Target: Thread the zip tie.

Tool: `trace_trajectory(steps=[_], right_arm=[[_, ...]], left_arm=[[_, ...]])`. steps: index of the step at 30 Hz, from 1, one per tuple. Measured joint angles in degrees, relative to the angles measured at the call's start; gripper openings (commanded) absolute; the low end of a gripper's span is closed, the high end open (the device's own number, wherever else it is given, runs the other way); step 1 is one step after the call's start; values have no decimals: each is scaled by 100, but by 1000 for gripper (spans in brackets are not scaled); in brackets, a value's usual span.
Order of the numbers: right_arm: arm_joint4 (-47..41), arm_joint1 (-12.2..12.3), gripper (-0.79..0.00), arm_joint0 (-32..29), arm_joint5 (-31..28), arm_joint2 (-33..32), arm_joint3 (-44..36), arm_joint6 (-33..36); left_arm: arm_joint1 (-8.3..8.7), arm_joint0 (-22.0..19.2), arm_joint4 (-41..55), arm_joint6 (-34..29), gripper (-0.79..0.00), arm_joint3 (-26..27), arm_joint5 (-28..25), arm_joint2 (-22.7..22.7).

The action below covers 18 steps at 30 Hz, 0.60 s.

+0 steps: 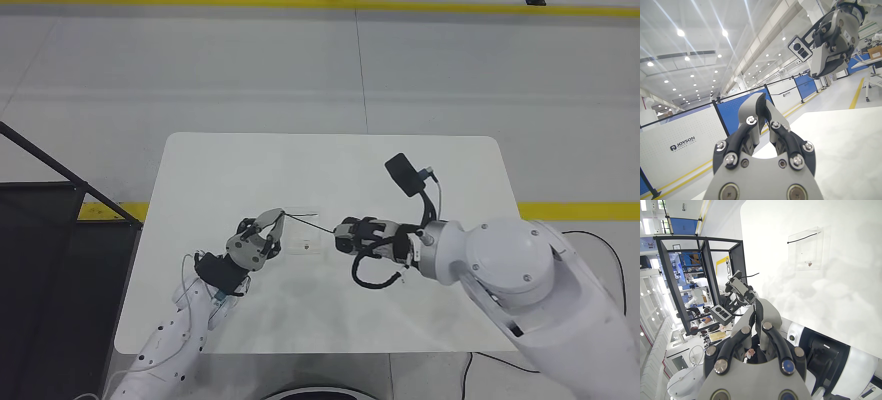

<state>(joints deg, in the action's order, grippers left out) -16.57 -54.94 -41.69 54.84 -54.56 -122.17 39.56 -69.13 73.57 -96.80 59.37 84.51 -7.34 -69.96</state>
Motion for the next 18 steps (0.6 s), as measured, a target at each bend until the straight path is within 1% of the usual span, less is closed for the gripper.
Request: trace_trajectory(steps=[18], right_arm=[[-64,-8,-785,25,-35,47,24,-68]], left_arm=[[-7,-4,-7,-9,-785,-14,-14,-3]])
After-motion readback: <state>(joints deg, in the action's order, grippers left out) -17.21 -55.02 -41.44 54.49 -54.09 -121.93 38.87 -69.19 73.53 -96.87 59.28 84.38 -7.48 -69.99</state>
